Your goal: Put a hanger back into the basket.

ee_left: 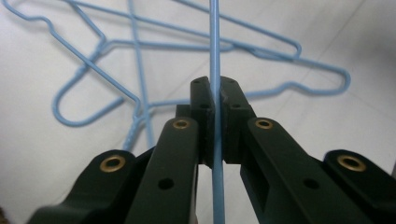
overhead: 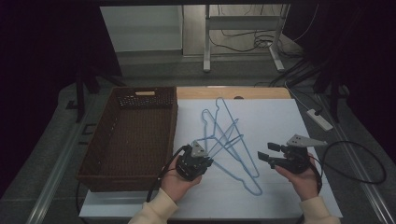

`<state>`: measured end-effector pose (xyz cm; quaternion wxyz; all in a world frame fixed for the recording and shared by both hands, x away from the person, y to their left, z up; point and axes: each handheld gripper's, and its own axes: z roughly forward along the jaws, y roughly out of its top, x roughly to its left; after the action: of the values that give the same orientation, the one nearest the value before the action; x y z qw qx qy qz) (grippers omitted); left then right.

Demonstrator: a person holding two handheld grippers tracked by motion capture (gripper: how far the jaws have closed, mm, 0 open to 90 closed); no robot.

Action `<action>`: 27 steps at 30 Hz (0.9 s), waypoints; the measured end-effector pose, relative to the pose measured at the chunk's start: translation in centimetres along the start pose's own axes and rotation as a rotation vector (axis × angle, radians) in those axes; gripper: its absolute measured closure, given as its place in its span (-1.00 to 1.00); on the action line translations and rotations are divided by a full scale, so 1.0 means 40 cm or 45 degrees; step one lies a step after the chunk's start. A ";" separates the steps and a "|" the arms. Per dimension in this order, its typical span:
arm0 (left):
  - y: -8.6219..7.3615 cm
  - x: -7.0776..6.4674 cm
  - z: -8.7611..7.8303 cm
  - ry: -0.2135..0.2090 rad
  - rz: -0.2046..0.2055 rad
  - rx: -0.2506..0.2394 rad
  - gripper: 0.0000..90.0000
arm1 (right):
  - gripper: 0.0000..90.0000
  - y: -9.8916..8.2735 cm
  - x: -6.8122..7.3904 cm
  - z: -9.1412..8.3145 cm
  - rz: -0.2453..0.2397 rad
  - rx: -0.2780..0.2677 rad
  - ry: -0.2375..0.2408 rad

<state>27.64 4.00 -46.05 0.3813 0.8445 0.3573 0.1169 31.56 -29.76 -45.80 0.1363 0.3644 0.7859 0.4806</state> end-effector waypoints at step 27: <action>0.017 0.023 -0.139 -0.122 -0.046 -0.264 0.91 | -0.22 -0.086 0.003 0.014 -0.030 0.063 -0.040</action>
<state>26.02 7.44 -41.84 0.4852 0.7987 0.3400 0.1057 30.27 -30.25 -48.98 0.1451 0.3658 0.7996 0.4537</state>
